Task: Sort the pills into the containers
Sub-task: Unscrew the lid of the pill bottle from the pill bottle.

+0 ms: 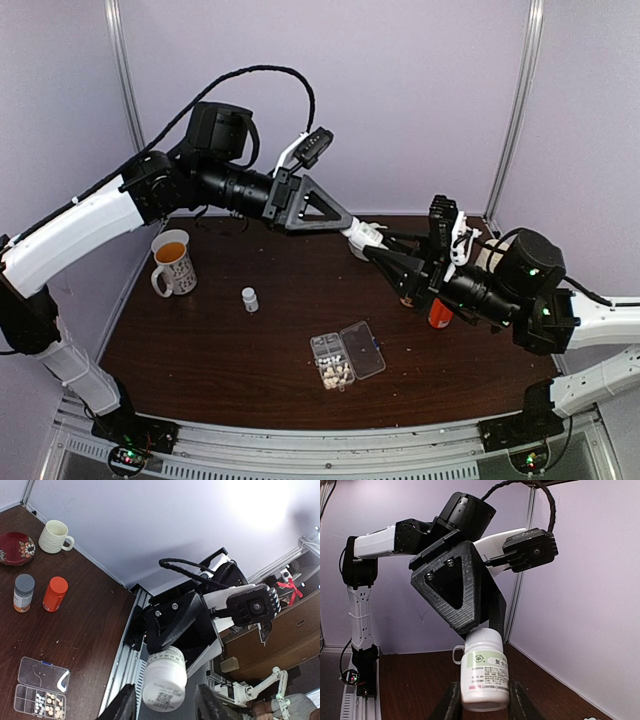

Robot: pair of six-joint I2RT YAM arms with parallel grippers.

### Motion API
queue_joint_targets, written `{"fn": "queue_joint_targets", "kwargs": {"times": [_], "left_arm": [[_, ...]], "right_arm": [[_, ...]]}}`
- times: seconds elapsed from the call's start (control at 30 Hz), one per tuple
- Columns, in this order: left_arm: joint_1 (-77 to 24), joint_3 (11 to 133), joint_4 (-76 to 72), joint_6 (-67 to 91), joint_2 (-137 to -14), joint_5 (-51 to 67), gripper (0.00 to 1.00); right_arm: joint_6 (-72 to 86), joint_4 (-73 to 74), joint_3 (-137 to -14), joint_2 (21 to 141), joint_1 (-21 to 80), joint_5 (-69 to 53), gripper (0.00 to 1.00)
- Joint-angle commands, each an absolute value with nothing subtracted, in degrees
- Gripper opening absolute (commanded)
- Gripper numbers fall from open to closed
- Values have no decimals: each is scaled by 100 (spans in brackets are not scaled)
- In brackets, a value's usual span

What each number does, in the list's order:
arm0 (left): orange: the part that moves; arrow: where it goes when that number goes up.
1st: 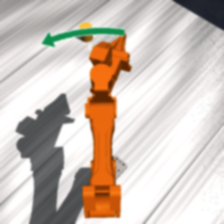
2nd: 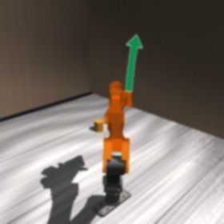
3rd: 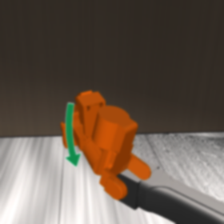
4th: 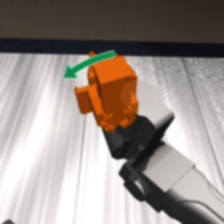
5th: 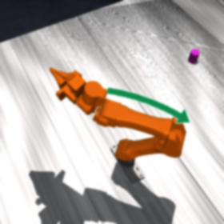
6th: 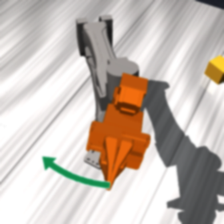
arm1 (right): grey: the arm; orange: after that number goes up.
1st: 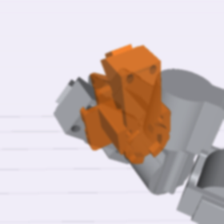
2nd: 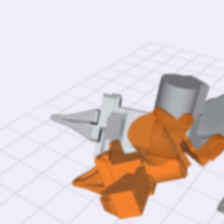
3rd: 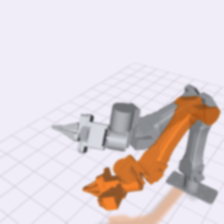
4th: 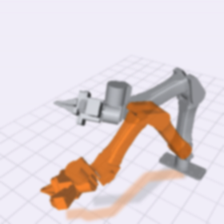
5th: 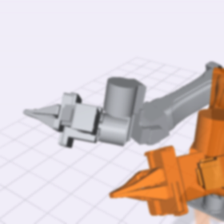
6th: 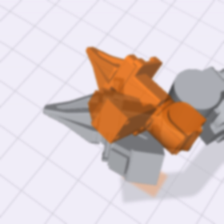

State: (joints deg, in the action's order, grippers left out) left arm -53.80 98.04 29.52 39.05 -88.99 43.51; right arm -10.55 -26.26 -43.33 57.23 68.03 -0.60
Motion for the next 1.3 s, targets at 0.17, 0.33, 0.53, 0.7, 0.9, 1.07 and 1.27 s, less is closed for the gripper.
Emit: {"fn": "queue_joint_targets", "kwargs": {"times": [0.17,0.33,0.53,0.7,0.9,1.07,1.27], "left_arm": [[-5387,9725,2644,3900,-8788,4425,21],[-5374,9703,2696,3914,-8778,4401,11],[-5377,9749,2974,4102,-8790,4298,11],[-5380,9560,2970,4399,-8731,4480,10],[-5373,9159,2502,4829,-8580,4696,10],[-5376,9115,2370,4731,-8519,4604,35],[-5295,9545,2978,2944,-8419,4294,61]], "right_arm": [[-1049,-2541,-4480,5807,6814,-103,25],[-1224,-2411,-4508,5792,6814,-29,25],[-2214,-2224,-4486,5749,6813,135,24],[-3430,-2103,-4498,5754,6837,291,23],[-4387,-2003,-4522,5814,6939,508,23],[-3888,-2058,-4502,5722,6963,538,20],[-2042,-1775,-4566,5440,6940,35,18]]}}
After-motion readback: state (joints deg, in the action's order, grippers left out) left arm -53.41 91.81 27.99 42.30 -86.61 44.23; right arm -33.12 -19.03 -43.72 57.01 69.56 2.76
